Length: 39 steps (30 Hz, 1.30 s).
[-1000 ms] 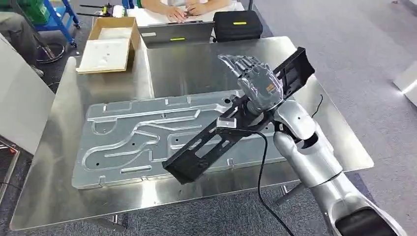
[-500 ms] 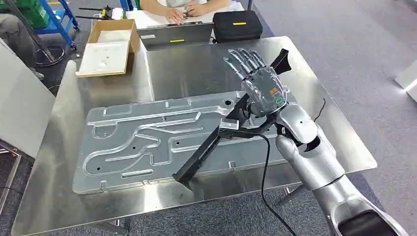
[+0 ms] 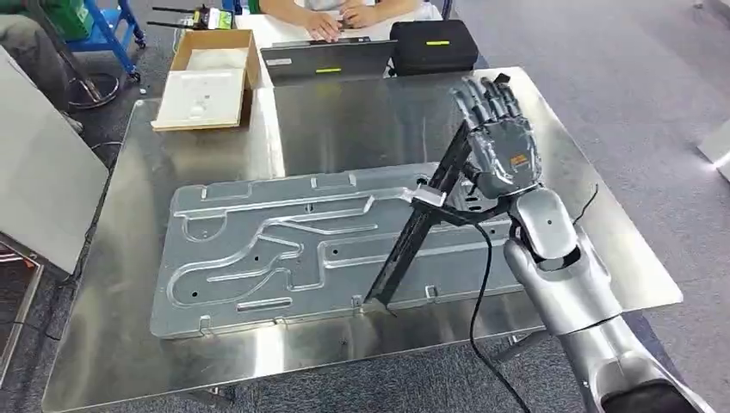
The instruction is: Take the parts from the cabinet and place them on the table.
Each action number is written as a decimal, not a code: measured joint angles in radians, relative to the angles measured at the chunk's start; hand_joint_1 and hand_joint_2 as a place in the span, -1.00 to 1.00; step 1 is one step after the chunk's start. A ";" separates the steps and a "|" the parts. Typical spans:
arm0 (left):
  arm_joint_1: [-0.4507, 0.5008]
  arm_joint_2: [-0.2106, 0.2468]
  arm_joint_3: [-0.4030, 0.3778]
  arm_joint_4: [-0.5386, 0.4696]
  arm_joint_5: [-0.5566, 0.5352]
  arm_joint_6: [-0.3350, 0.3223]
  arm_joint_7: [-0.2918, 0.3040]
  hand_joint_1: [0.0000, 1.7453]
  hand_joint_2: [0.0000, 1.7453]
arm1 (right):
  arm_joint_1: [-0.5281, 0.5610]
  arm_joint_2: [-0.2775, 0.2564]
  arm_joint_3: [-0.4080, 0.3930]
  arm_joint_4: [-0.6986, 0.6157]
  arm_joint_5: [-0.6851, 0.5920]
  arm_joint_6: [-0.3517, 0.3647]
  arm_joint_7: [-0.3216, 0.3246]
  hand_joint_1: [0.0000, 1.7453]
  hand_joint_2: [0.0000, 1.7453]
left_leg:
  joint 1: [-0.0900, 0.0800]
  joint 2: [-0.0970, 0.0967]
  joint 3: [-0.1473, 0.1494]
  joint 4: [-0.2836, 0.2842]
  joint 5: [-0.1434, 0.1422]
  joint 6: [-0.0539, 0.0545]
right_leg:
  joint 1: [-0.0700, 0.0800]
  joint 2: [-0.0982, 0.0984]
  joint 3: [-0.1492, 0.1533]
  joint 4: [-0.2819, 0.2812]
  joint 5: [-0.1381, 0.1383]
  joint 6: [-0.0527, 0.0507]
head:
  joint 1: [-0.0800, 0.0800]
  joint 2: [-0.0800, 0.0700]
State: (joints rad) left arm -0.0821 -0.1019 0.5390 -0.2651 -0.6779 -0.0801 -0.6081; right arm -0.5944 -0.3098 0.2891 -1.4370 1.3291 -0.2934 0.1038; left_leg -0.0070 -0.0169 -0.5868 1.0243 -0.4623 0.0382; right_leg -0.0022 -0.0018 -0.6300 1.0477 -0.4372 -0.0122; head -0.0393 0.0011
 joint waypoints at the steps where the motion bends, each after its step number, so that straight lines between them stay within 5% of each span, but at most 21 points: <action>1: 0.002 0.001 0.001 0.000 0.000 0.000 0.000 -1.00 1.00 | 0.000 -0.002 -0.007 0.005 0.003 0.000 0.002 -1.00 1.00 | 0.005 0.000 -0.001 0.000 -0.001 -0.003 | 0.002 0.001 -0.001 -0.011 0.002 0.002 | 0.001 0.000; 3: 0.002 0.001 0.005 0.000 0.002 0.003 -0.001 -1.00 1.00 | 0.002 -0.003 -0.014 0.013 0.007 0.000 0.003 -1.00 1.00 | 0.007 0.001 0.003 -0.004 -0.001 -0.012 | 0.005 0.003 0.000 -0.012 0.000 0.000 | 0.000 0.000; 5: 0.002 0.005 0.009 0.000 0.002 0.004 -0.002 -1.00 1.00 | 0.002 -0.003 -0.021 0.018 0.008 0.000 0.004 -1.00 1.00 | 0.005 0.002 0.004 0.007 -0.018 -0.022 | -0.009 -0.001 0.016 -0.035 0.007 -0.001 | 0.000 0.000; 6: 0.001 0.004 0.010 0.000 0.002 0.004 -0.002 -1.00 1.00 | 0.001 -0.003 -0.021 0.020 0.008 -0.001 0.005 -1.00 1.00 | 0.004 0.006 -0.011 0.044 -0.045 -0.027 | -0.011 -0.002 0.021 -0.039 0.007 -0.005 | 0.000 0.000; 9: 0.003 0.004 0.015 0.000 0.002 0.005 -0.002 -1.00 1.00 | 0.004 -0.003 -0.022 0.028 0.014 -0.001 0.011 -1.00 1.00 | 0.013 0.009 -0.119 0.263 -0.140 -0.040 | -0.010 -0.004 0.020 -0.038 0.007 -0.006 | 0.000 0.000; 11: 0.006 0.004 0.016 0.000 0.002 0.006 -0.002 -1.00 1.00 | 0.012 -0.003 -0.026 0.035 0.033 -0.002 0.020 -1.00 1.00 | 0.017 0.010 -0.131 0.273 -0.112 -0.046 | -0.011 -0.003 0.020 -0.036 0.005 -0.006 | 0.000 0.000; 12: 0.006 0.005 0.017 0.000 0.001 0.006 -0.002 -1.00 -1.00 | 0.017 -0.003 -0.032 0.041 0.048 -0.005 0.029 -1.00 1.00 | 0.019 0.010 -0.105 0.211 -0.068 -0.046 | -0.012 -0.003 0.021 -0.033 0.003 -0.004 | 0.000 0.000; 14: 0.006 0.007 0.018 0.000 0.000 0.008 -0.002 -1.00 -1.00 | 0.021 -0.003 -0.046 0.052 0.070 -0.010 0.040 -1.00 1.00 | 0.021 0.011 -0.024 0.037 0.023 -0.042 | -0.014 -0.002 0.021 -0.025 -0.003 0.004 | 0.000 0.000; 15: 0.005 0.007 0.019 0.000 0.000 0.008 -0.002 -1.00 -1.00 | 0.023 -0.003 -0.050 0.057 0.077 -0.010 0.046 -1.00 1.00 | 0.019 0.011 -0.008 0.008 0.001 -0.036 | -0.012 -0.002 0.019 -0.024 -0.005 0.009 | 0.000 0.000; 18: 0.008 0.009 0.024 0.000 -0.001 0.009 -0.005 -1.00 -1.00 | 0.026 -0.003 -0.060 0.076 0.099 0.006 0.054 -1.00 1.00 | 0.012 0.009 -0.007 -0.001 0.007 -0.023 | -0.010 -0.001 0.016 -0.025 -0.001 0.022 | 0.000 0.000; 20: 0.008 0.010 0.024 0.000 -0.003 0.009 -0.005 -1.00 -1.00 | 0.027 -0.003 -0.069 0.087 0.100 0.008 0.057 -1.00 1.00 | 0.017 0.009 0.000 -0.018 0.019 -0.004 | -0.011 -0.001 0.016 -0.026 -0.005 0.033 | 0.000 0.000; 22: 0.006 0.012 0.025 0.000 -0.004 0.009 -0.007 -1.00 -1.00 | 0.025 -0.004 -0.077 0.098 0.101 0.009 0.059 -1.00 1.00 | 0.018 0.010 0.002 -0.023 0.022 0.004 | -0.013 0.000 -0.015 0.052 -0.060 0.040 | 0.001 0.000; 24: 0.007 0.012 0.027 0.000 -0.005 0.009 -0.008 -1.00 -1.00 | 0.033 -0.004 -0.080 0.113 0.101 0.010 0.059 -1.00 1.00 | 0.016 0.011 0.001 -0.022 0.022 0.007 | -0.015 0.000 -0.094 0.221 -0.135 0.047 | 0.001 0.000; 26: 0.008 0.012 0.030 0.000 -0.011 0.010 -0.008 -1.00 -1.00 | 0.049 -0.004 -0.082 0.121 0.091 0.005 0.052 -1.00 1.00 | 0.016 0.011 0.001 -0.021 0.021 0.007 | -0.015 0.000 -0.122 0.274 -0.133 0.048 | 0.001 0.000; 27: 0.008 0.012 0.032 0.000 -0.012 0.011 -0.008 -1.00 -1.00 | 0.054 -0.004 -0.084 0.122 0.082 -0.001 0.046 -1.00 1.00 | 0.016 0.010 0.001 -0.021 0.021 0.007 | -0.015 0.000 -0.103 0.231 -0.101 0.047 | 0.001 0.000; 29: 0.008 0.012 0.033 0.000 -0.014 0.011 -0.008 -1.00 -1.00 | 0.062 -0.003 -0.097 0.118 0.053 -0.039 0.035 -1.00 1.00 | 0.016 0.008 0.004 -0.017 0.018 0.004 | -0.016 0.000 -0.015 0.060 -0.013 0.041 | 0.001 0.000; 30: 0.008 0.012 0.033 0.000 -0.014 0.011 -0.009 -1.00 -1.00 | 0.068 -0.003 -0.108 0.112 0.037 -0.068 0.028 -1.00 1.00 | 0.016 0.008 0.003 -0.015 0.014 -0.002 | -0.015 0.000 0.018 -0.014 -0.005 0.037 | 0.001 0.000; 34: 0.010 0.012 0.040 0.000 -0.021 0.013 -0.004 -1.00 -1.00 | 0.110 -0.001 -0.139 0.090 0.020 -0.117 0.008 -1.00 1.00 | 0.011 0.007 0.001 -0.014 0.012 -0.017 | -0.003 0.002 0.022 -0.022 -0.013 0.024 | 0.000 0.000; 35: 0.009 0.013 0.041 0.000 -0.021 0.011 0.003 -1.00 -1.00 | 0.118 0.000 -0.147 0.084 0.020 -0.128 0.001 -1.00 1.00 | 0.006 0.006 0.002 -0.012 0.008 -0.024 | -0.013 0.003 0.025 -0.030 -0.010 0.016 | 0.000 0.000; 37: 0.008 0.015 0.042 0.000 -0.018 0.003 0.018 -1.00 -1.00 | 0.125 0.003 -0.161 0.074 0.017 -0.153 -0.007 -1.00 1.00 | 0.011 0.010 -0.025 0.054 -0.044 -0.031 | -0.015 0.000 0.031 -0.034 -0.008 0.001 | 0.000 0.000; 39: 0.009 0.015 0.047 0.000 -0.013 -0.001 0.027 -1.00 -1.00 | 0.134 0.007 -0.173 0.068 0.013 -0.166 -0.011 -1.00 1.00 | 0.013 0.011 -0.102 0.222 -0.123 -0.036 | -0.011 -0.001 0.031 -0.033 -0.010 -0.003 | 0.000 0.000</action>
State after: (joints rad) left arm -0.0726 -0.0870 0.5860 -0.2651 -0.6905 -0.0809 -0.5810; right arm -0.4605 -0.3025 0.1163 -1.3687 1.3424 -0.4597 0.0927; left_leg 0.0058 -0.0062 -0.6887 1.2466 -0.5854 0.0027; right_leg -0.0133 -0.0025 -0.5985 1.0146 -0.4469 -0.0150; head -0.0389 0.0015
